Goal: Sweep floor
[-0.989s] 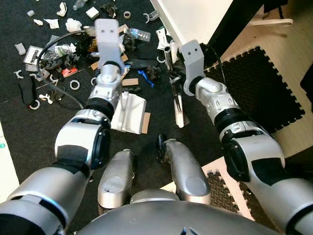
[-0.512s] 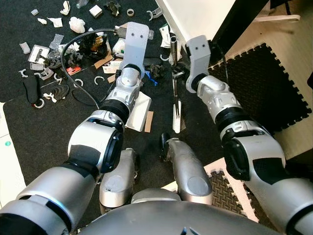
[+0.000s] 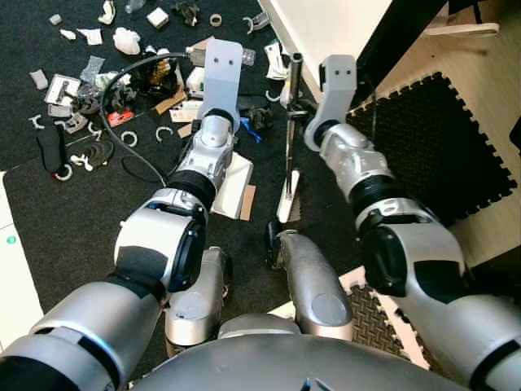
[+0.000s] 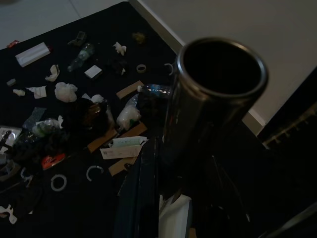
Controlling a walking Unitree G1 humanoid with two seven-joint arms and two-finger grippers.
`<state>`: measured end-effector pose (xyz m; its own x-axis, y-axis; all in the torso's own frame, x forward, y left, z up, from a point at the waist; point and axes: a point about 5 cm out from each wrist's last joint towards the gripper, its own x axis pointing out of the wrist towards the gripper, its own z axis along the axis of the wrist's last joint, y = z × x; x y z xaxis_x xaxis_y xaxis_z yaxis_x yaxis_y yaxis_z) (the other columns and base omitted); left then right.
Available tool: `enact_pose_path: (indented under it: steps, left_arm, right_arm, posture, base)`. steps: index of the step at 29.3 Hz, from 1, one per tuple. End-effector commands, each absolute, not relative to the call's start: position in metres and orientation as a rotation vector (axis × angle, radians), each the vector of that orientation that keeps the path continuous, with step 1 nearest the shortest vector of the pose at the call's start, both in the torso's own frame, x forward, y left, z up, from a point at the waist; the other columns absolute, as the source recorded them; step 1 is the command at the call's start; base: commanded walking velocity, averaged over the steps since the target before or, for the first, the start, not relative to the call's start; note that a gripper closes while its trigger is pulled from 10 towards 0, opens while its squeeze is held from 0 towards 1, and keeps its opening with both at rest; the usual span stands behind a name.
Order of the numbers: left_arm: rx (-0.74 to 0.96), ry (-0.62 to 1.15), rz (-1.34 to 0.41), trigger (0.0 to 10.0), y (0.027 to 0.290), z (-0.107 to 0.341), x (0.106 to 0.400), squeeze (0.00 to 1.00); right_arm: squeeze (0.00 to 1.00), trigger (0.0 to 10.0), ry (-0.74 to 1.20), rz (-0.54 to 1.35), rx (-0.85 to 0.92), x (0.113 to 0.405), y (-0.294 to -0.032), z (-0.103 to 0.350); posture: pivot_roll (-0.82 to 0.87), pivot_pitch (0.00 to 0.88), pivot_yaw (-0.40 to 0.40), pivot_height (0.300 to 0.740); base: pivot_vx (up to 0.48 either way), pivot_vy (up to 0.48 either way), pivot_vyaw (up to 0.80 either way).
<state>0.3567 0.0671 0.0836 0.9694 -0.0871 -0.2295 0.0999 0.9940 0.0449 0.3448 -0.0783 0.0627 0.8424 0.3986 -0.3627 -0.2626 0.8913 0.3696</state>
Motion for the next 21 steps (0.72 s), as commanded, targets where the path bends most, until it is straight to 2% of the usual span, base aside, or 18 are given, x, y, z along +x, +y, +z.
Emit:
enact_pose_path:
  steps: [1, 9, 21]
  left_arm:
    - [-0.035, 0.312, -0.103, 10.0, 0.055, 0.065, 0.343, 0.00]
    - [-0.061, 0.300, -0.050, 10.0, 0.069, 0.068, 0.347, 0.00]
    - [-0.076, 0.268, 0.029, 10.0, 0.093, 0.072, 0.353, 0.00]
  right_arm:
    - [0.00, 10.0, 0.524, 0.386, 0.493, 0.328, -0.061, 0.045]
    - [0.00, 10.0, 0.409, 0.495, 0.683, 0.322, -0.030, 0.057]
    - [0.00, 10.0, 0.378, 0.519, 0.873, 0.321, -0.019, 0.061]
  posture:
    - [-0.01, 0.188, 0.003, 0.740]
    - [-0.01, 0.194, -0.002, 0.740]
    - [0.01, 0.199, -0.004, 0.740]
  base:
    - [0.000, 0.000, 0.00]
    - [0.000, 0.000, 0.00]
    - [0.000, 0.000, 0.00]
